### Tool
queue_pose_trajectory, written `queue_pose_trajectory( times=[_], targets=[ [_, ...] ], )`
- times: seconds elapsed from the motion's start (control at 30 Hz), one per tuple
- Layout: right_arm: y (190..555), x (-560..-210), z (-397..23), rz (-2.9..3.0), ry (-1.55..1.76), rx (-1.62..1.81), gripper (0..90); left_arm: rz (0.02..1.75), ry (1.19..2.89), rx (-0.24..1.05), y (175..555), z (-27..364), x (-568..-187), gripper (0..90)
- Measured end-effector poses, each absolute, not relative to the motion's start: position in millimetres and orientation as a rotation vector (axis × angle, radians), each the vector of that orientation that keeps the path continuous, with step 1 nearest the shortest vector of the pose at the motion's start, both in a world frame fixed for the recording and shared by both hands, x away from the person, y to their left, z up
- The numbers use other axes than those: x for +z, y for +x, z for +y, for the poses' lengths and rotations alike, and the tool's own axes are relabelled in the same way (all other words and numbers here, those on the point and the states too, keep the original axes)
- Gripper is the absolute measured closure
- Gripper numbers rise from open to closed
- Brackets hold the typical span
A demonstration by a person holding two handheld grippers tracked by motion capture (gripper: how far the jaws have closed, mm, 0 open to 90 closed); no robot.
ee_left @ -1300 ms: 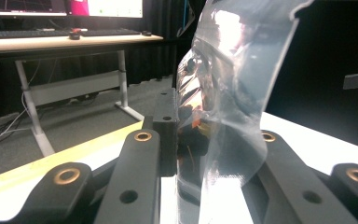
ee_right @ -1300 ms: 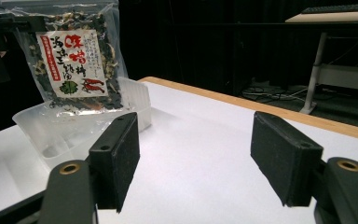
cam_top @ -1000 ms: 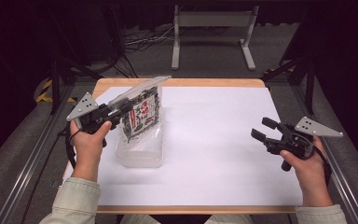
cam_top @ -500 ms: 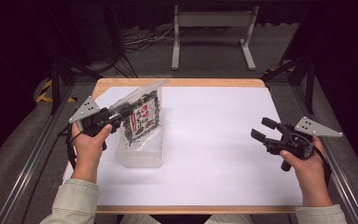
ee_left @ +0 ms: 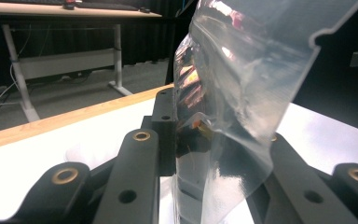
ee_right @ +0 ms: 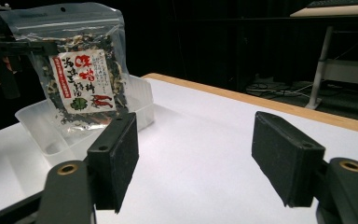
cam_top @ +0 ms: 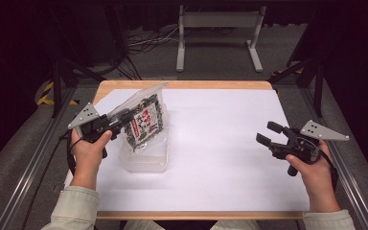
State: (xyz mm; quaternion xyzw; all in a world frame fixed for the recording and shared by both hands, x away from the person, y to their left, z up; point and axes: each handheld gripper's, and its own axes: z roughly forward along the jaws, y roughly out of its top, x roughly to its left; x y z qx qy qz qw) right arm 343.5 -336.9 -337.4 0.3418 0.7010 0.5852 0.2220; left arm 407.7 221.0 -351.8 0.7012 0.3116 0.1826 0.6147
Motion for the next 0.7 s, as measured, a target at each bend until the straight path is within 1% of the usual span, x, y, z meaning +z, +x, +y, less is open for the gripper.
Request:
queue_pose_trajectory(
  times=[0.3,0.63,0.67,0.7],
  targets=[
    [343.3,-338.2,-337.5,1.936,0.947,1.617,32.5,0.711,1.603,0.416,404.9,224.0,-356.1,73.2],
    [345.1,-340.6,-336.8,1.944,0.955,1.611,32.4,0.728,1.610,0.433,407.7,219.1,-348.6,72.6],
    [345.1,-340.7,-337.2,1.944,0.957,1.610,32.4,0.733,1.613,0.437,407.2,219.0,-348.1,71.6],
    [345.3,-340.9,-337.5,1.943,0.955,1.609,32.4,0.752,1.610,0.452,407.1,218.4,-347.9,65.8]
  ],
)
